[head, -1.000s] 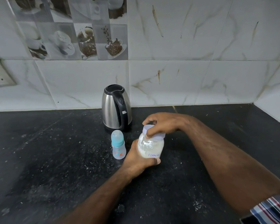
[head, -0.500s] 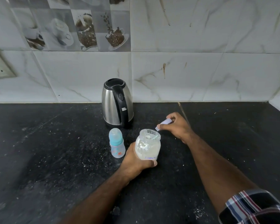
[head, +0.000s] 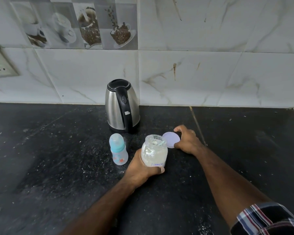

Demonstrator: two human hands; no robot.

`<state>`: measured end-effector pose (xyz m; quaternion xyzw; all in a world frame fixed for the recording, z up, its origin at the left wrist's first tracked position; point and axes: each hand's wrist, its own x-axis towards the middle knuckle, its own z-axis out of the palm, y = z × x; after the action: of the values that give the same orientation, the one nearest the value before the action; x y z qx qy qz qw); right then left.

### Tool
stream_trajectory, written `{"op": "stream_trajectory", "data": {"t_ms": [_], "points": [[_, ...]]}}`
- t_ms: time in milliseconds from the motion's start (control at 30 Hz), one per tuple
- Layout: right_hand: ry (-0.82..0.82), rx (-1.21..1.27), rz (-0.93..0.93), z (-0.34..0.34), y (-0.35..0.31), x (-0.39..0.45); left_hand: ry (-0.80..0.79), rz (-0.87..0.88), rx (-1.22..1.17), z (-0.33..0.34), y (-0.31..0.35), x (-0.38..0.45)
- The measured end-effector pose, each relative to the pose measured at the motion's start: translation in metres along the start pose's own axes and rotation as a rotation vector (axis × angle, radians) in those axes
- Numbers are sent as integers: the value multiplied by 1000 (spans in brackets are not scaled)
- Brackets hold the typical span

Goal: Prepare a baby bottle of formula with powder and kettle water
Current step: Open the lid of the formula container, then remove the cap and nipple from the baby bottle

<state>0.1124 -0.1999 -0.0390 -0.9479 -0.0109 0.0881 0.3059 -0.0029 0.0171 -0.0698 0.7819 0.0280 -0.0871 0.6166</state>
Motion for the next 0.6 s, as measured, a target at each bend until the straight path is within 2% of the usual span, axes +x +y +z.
{"op": "stream_trajectory", "data": {"t_ms": [67, 133, 167, 233, 267, 333, 400, 600], "points": [[-15, 278, -28, -14, -11, -6, 33, -13, 18, 5, 3, 1], [-195, 590, -28, -28, -21, -16, 71, -21, 63, 10, 7, 1], [-318, 652, -44, -33, -25, -22, 87, -24, 93, 12, 9, 0], [-483, 577, -109, -36, -34, -33, 109, -35, 138, 16, 14, 0], [-476, 478, -150, -34, -39, -38, 108, -49, 160, 18, 15, 0], [-350, 308, -216, -27, -47, -44, 99, -75, 216, 21, 17, 2], [-279, 223, -274, -22, -53, -48, 98, -105, 220, 21, 17, 2], [-272, 88, -329, -19, -57, -55, 49, -61, 198, 7, 16, -3]]}}
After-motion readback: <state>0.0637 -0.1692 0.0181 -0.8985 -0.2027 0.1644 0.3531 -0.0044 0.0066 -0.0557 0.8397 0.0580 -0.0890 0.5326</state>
